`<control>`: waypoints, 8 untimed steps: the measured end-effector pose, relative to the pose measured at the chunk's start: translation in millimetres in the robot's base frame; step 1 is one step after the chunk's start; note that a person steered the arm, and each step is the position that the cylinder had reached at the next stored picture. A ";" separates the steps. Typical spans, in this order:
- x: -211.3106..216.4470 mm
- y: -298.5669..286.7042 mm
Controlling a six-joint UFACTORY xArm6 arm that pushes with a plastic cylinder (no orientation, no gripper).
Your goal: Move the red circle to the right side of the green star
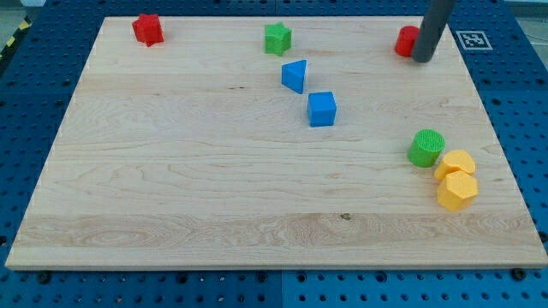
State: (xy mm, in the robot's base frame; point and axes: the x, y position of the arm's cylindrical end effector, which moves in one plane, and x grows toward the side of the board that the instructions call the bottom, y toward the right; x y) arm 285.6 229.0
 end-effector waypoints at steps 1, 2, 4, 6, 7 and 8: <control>-3.7 0.4; -1.5 8.0; 0.0 8.0; 81.8 7.3; 79.4 6.7; 79.4 -25.5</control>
